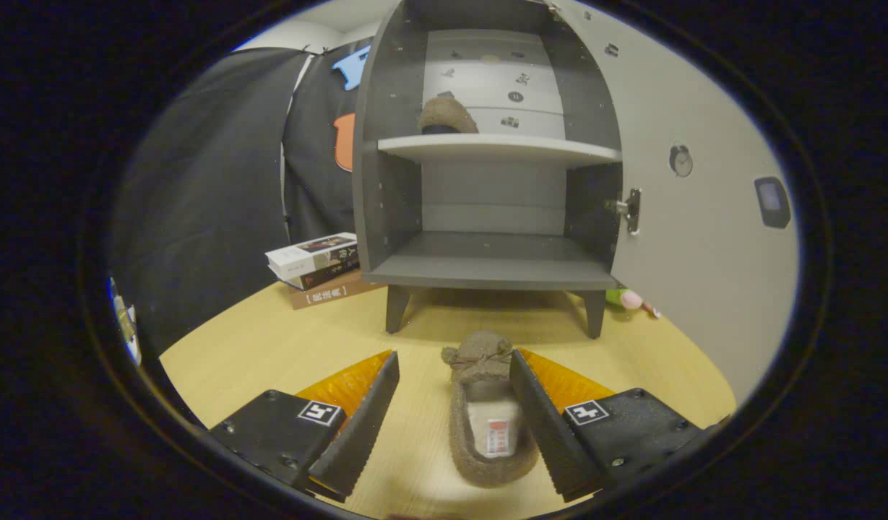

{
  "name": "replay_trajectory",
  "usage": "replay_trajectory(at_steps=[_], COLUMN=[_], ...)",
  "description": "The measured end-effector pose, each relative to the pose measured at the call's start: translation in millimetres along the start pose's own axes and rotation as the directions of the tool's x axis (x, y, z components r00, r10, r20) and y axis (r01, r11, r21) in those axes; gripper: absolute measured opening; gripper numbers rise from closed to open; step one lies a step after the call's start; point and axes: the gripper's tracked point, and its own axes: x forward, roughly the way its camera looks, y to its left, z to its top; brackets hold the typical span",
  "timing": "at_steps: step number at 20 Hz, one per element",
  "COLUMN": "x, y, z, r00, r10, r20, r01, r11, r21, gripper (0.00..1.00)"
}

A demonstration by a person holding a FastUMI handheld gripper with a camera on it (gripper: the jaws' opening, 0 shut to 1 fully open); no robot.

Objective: Open the shoe cabinet door, grab the shoes and put them into the shoe cabinet, then close the shoe cabinet door.

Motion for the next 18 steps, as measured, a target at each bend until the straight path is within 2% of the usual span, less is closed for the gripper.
replay_trajectory(at_steps=[2,4,6,8,9,12,13,15,17,18], x=[16.6,29.2,36.7,46.3,50.6,74.9,77.3,81.1,72.6,65.6], y=[2.2,0.0,-5.4,-4.5,-3.9,-13.3,-7.0,-4.7,-6.7,-11.4], z=[-15.4,-29.9,-28.9,-38.4,-43.3,-49.3,-44.1,-48.3,-35.5,-30.5], r00=[0.999,0.996,0.994,0.986,0.98,0.976,0.982,0.989,0.997,0.999], r10=[-0.002,-0.031,-0.075,-0.111,-0.119,-0.148,-0.092,-0.039,-0.004,-0.018], r20=[-0.045,-0.088,-0.077,-0.126,-0.159,-0.161,-0.165,-0.144,-0.075,-0.046], r01=[0.004,0.038,0.082,0.12,0.127,0.16,0.113,0.068,0.019,0.026], r11=[0.999,0.996,0.993,0.991,0.991,0.985,0.986,0.977,0.979,0.983], r21=[0.034,0.082,0.084,0.062,0.046,0.064,0.123,0.201,0.205,0.184], gripper=[0.98,0.9,0.85,0.74,0.63,0.64,0.48,0.15,0.11,0.1])
